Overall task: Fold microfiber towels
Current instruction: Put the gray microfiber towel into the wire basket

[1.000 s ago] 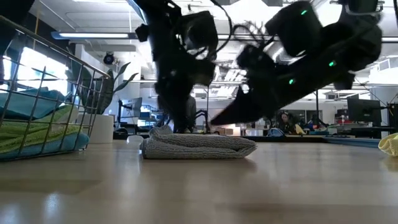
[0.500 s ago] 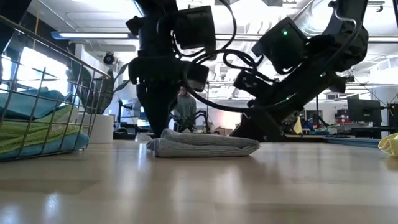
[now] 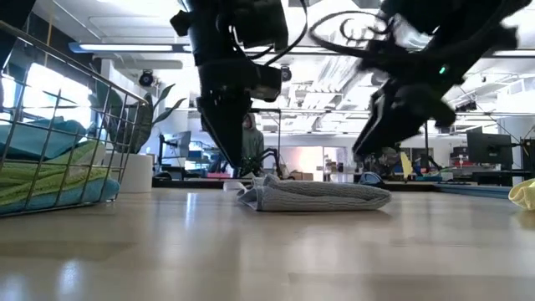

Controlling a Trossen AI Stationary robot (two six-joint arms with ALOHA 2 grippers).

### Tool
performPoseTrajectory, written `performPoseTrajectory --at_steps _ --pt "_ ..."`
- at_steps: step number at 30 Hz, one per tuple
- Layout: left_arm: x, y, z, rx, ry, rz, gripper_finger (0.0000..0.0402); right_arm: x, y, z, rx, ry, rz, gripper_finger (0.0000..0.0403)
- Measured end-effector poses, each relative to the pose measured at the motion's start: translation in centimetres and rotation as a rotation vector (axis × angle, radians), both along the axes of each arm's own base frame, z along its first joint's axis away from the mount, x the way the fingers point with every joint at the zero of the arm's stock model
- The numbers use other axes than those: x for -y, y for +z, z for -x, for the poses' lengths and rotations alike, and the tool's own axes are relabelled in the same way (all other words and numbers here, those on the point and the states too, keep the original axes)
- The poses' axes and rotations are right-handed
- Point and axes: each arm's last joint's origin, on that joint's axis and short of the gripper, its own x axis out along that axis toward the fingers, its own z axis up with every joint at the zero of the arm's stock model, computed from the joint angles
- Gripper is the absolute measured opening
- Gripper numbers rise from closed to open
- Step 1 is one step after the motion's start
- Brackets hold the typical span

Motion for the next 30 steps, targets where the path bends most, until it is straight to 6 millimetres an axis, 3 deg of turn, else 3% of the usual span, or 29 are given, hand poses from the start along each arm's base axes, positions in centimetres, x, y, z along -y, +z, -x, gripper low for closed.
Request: performPoseTrajectory --at_steps 6,14,23,30 --pt "-0.7 0.1 -0.1 0.02 0.027 -0.003 0.0111 -0.8 2.6 3.4 0.066 -0.037 -0.003 0.0128" --pt "-0.1 0.2 -0.6 0.062 0.014 -0.001 0.0119 -0.9 1.6 7.6 0.228 -0.102 -0.048 0.0128" --pt "2.0 0.3 -1.2 0.113 -0.001 0.01 0.012 -1.2 0.5 10.1 0.441 -0.015 -0.068 0.0128" --pt "4.2 0.7 -2.1 0.209 -0.054 0.014 0.012 0.3 -0.5 12.3 0.562 -0.034 -0.061 0.0128"
